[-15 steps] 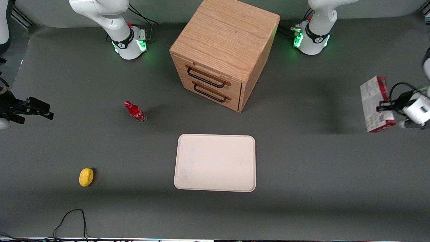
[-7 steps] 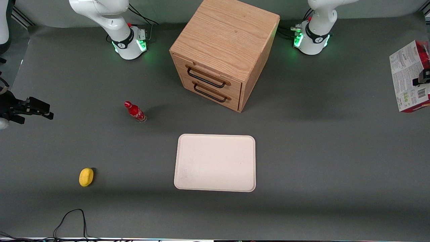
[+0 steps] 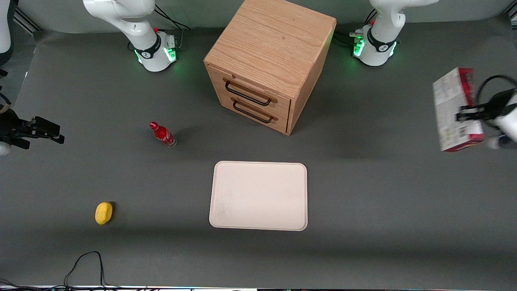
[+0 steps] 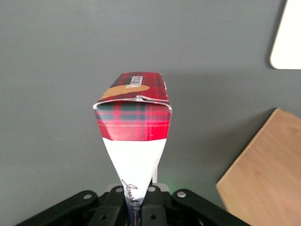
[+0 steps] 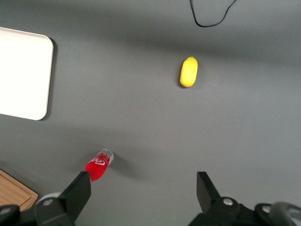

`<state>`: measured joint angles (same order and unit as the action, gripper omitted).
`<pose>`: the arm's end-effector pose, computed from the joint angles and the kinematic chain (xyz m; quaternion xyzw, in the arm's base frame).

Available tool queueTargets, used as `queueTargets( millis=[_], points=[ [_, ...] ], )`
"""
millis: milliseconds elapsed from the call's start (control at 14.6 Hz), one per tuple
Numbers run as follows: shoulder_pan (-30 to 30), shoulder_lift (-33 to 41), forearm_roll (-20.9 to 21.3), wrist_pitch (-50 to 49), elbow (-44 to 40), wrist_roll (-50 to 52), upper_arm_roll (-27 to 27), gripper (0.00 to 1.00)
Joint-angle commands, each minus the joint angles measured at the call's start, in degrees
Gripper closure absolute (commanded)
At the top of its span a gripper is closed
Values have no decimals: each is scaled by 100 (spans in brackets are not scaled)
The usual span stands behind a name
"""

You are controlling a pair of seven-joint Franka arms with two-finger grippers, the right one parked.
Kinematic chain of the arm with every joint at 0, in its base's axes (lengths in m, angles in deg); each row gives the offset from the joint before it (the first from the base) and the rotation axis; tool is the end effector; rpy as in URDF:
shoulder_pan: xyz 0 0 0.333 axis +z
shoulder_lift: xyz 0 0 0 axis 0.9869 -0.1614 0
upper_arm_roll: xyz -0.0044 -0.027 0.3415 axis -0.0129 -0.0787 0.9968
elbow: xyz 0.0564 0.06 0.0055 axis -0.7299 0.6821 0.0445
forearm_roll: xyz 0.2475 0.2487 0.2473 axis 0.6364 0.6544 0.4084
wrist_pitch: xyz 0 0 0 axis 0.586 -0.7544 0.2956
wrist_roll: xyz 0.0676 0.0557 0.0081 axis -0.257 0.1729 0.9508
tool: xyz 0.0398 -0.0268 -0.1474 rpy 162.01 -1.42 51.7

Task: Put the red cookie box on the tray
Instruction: 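Carry the held cookie box over to the cream tray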

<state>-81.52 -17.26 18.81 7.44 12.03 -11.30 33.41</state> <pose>0.6214 -0.0217 0.5257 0.9891 0.0003 -0.1457 0.0224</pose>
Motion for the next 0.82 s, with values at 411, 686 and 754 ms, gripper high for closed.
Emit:
queueTargets(
  millis=[411, 686, 754],
  points=[
    [-1499, -3019, -284, 1710, -2695, 2855, -606, 100],
    [-2037, -3802, -275, 3047, -2748, 3541, -597, 100],
    [-2063, -3934, -275, 3224, -2748, 3550, -606, 100]
  ],
)
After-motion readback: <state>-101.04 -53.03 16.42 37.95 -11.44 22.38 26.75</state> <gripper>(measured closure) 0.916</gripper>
